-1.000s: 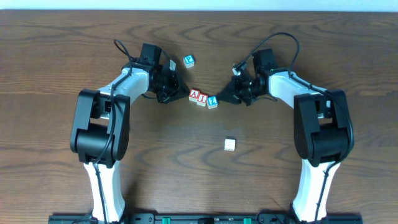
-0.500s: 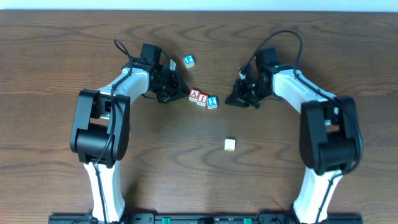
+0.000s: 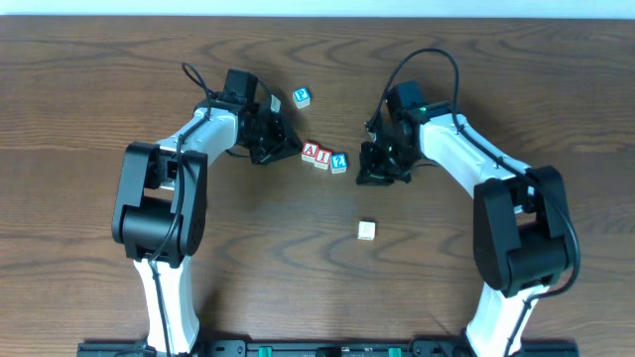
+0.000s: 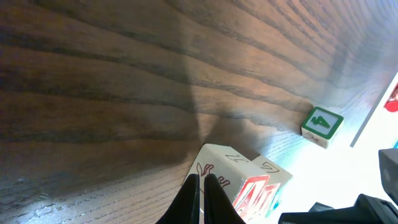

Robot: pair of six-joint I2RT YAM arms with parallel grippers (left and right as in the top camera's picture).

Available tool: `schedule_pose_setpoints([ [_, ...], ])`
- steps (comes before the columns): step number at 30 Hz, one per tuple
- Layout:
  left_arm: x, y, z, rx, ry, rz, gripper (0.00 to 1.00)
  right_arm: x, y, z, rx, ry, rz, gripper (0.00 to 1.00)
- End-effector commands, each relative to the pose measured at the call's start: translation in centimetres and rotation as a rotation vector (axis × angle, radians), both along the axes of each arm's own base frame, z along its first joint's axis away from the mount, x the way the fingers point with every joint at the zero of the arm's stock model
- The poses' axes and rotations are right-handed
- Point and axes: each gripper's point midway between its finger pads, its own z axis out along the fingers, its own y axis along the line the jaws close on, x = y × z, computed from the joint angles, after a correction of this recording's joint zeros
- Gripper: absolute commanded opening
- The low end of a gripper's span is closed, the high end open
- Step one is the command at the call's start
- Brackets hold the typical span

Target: Spell out Ai2

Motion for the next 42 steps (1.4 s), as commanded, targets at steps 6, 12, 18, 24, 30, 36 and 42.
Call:
schedule_pose_setpoints([
  [6,0.3,0.4,-0.8,0.032,-0.011,-0.007,0.06,0.7,0.7,2.3,-0.166,-0.219,0.148,0.02],
  [12,0.3,0.4,-0.8,0.036,-0.012,-0.006,0.06,0.3,2.0,2.2,-0.192,-0.253,0.195,0.02],
  [18,0.3,0.5,-0.8,0.039,-0.012,-0.005,0.06,0.5,2.5,1.9,-0.186,-0.274,0.217,0.02],
  [24,0.3,0.4,-0.8,0.038,-0.012,-0.005,0.06,0.0,3.5,1.0,-0.184,-0.274,0.247,0.02],
  [30,0.3,0.4,-0.8,0.038,-0.012,-0.005,0.06,-0.8,3.9,0.0,-0.196,-0.247,0.274,0.02],
  [36,0.3,0.4,-0.8,0.038,-0.013,-0.005,0.06,-1.4,4.3,-1.4,-0.214,-0.221,0.299,0.02],
  [42,0.3,0.4,-0.8,0.038,-0.012,-0.005,0.06,-0.9,3.6,-2.1,-0.285,-0.243,0.298,0.02],
])
